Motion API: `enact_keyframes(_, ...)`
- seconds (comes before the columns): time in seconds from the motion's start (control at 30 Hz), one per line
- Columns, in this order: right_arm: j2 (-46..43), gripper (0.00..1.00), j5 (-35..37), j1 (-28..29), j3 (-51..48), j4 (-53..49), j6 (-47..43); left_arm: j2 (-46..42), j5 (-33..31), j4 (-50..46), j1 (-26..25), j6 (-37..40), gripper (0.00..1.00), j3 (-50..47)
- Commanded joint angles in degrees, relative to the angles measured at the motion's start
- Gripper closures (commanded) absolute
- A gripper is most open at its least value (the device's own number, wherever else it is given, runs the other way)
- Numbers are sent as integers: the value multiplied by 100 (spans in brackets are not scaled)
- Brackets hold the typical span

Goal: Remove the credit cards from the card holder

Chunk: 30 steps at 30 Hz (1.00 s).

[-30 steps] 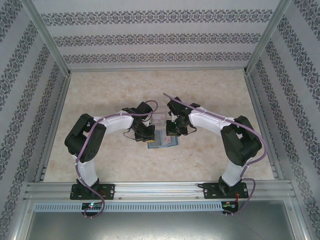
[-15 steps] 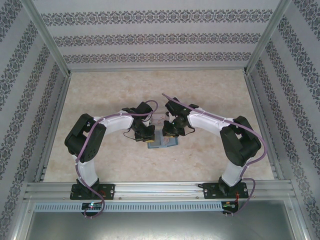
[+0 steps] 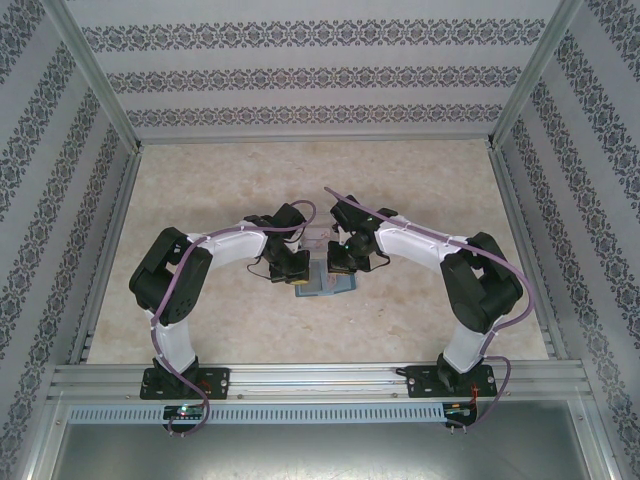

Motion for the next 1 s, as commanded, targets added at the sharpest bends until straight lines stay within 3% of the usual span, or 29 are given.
enact_keyframes(0.0, -298, 91, 145, 66, -33, -169, -18, -116, -426, -380, -63, 26, 100, 156)
enact_keyframes(0.37, -589, 92, 163, 31, -17, -361, -617, -463, -567, -171, -49, -58, 100, 146)
enact_keyframes(0.7, -621, 96, 446, -8, 507, -1102, -3027, -770, -685, -2, 73, -120, 100, -163)
enact_keyframes(0.97, -243, 97, 232, -58, 1124, -1491, -4671, -1117, -738, 236, 256, -214, 100, -610)
